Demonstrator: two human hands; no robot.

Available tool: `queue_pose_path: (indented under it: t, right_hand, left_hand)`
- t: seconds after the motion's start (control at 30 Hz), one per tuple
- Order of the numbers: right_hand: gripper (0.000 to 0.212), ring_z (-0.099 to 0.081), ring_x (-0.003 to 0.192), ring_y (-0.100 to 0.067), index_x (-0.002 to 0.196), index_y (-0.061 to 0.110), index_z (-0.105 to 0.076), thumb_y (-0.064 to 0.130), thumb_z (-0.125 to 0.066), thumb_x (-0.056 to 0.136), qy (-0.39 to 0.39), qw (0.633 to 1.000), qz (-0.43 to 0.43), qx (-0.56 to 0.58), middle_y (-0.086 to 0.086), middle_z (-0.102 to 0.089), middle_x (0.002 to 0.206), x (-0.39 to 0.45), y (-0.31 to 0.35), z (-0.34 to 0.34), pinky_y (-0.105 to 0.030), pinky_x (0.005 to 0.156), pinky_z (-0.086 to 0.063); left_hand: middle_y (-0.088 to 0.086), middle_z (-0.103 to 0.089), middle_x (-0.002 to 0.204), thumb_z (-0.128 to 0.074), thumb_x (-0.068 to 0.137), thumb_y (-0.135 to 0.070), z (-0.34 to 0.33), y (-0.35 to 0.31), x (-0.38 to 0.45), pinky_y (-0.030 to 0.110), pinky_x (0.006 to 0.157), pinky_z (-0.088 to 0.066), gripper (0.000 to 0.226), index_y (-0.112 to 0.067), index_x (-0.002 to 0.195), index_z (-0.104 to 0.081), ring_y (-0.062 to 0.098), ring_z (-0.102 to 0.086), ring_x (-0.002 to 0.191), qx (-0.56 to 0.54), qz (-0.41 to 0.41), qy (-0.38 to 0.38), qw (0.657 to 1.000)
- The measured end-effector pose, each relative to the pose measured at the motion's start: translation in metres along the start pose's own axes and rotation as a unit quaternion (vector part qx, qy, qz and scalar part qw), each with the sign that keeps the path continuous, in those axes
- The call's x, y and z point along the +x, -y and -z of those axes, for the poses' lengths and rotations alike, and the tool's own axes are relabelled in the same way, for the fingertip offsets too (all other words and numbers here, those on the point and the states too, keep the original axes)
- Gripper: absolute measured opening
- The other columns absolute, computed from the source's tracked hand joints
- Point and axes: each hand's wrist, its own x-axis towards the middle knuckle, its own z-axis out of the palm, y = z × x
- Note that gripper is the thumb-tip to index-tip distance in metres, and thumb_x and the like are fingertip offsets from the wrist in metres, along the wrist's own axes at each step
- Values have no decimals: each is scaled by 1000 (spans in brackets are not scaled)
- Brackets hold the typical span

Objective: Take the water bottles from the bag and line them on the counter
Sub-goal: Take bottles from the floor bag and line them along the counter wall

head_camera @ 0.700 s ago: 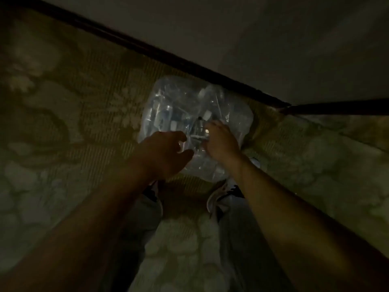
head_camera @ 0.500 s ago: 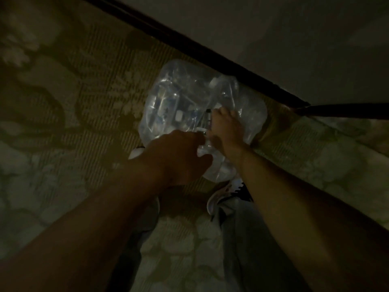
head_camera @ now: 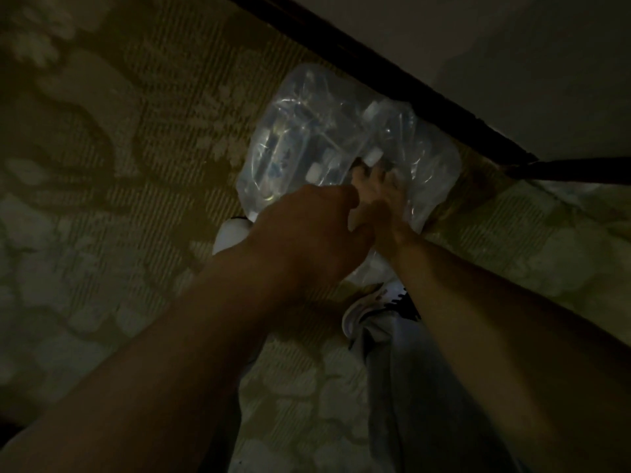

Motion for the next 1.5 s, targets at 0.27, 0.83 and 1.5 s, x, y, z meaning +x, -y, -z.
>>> queue_pose_path:
  t: [0.27, 0.83, 1.5]
  right_hand:
    - [79, -53, 118, -34, 136, 2, -32, 27, -78, 77, -11, 990, -70, 122, -23, -46, 135, -5, -22, -3, -37, 88, -45]
    - [78, -51, 125, -20, 132, 12, -41, 16, -86, 68, -143, 895, -53, 420, -7, -54, 135, -56, -24, 17, -27, 99, -45]
    - [27, -69, 83, -15, 106, 17, -63, 37, -47, 98, -59, 707, -117, 695, -3, -69, 92, -97, 14, 40, -36, 76, -57]
  left_hand:
    - [-1, -64, 122, -51, 94, -49, -8, 0, -2, 43, 92, -53, 45, -29, 135, -52, 18, -63, 106, 5, 8, 9, 1000]
    - [2, -63, 126, -57, 93, -43, -14, -2, -5, 40, 94, -51, 45, -25, 134, -52, 21, -62, 110, -35, 23, -25, 999]
    - [-12, -63, 86, -77, 74, -46, -13, 19, -25, 19, 57, -46, 40, -29, 101, -53, 2, -62, 77, -263, 78, -121, 954]
